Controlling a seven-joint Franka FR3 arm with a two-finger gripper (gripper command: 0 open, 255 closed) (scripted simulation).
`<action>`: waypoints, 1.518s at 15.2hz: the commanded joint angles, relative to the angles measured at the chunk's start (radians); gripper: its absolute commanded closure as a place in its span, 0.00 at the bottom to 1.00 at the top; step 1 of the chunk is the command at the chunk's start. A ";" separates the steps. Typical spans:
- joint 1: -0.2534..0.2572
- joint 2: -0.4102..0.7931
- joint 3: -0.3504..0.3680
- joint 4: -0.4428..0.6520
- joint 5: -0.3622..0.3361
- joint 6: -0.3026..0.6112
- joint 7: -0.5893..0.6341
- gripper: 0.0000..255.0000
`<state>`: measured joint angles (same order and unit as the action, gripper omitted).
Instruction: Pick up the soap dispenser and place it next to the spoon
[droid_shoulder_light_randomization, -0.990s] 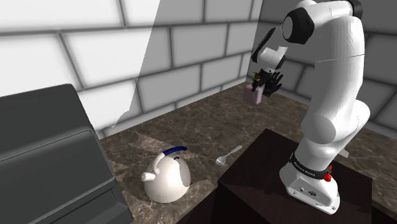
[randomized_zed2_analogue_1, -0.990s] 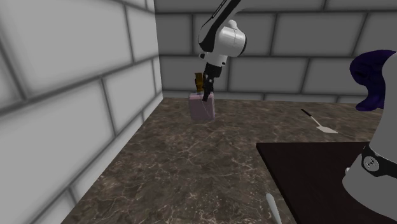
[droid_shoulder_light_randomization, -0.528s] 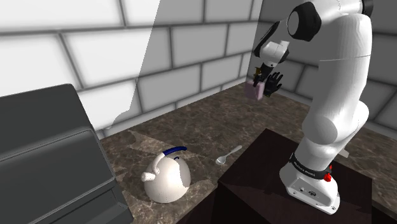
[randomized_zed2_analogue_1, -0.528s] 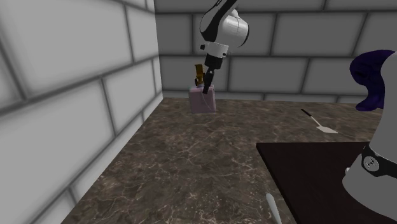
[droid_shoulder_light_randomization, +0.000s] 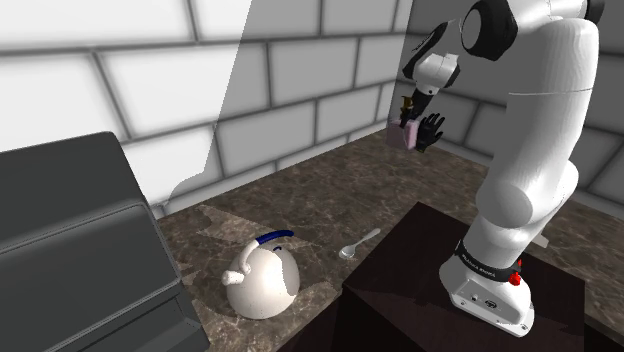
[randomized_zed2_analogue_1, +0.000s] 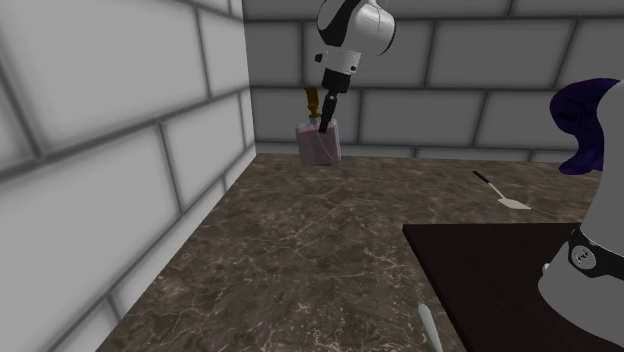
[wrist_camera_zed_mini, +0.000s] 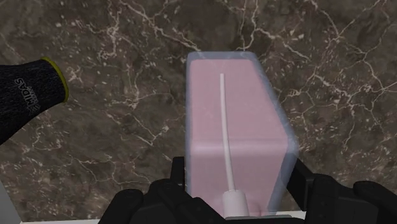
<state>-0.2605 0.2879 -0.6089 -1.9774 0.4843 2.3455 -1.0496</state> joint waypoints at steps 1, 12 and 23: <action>0.005 -0.015 -0.007 0.009 -0.018 -0.019 0.015 1.00; 0.026 -0.088 -0.036 0.074 -0.106 -0.132 0.090 1.00; 0.035 -0.136 -0.051 0.168 -0.166 -0.257 0.147 1.00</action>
<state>-0.2253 0.1551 -0.6584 -1.8203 0.3226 2.1017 -0.9064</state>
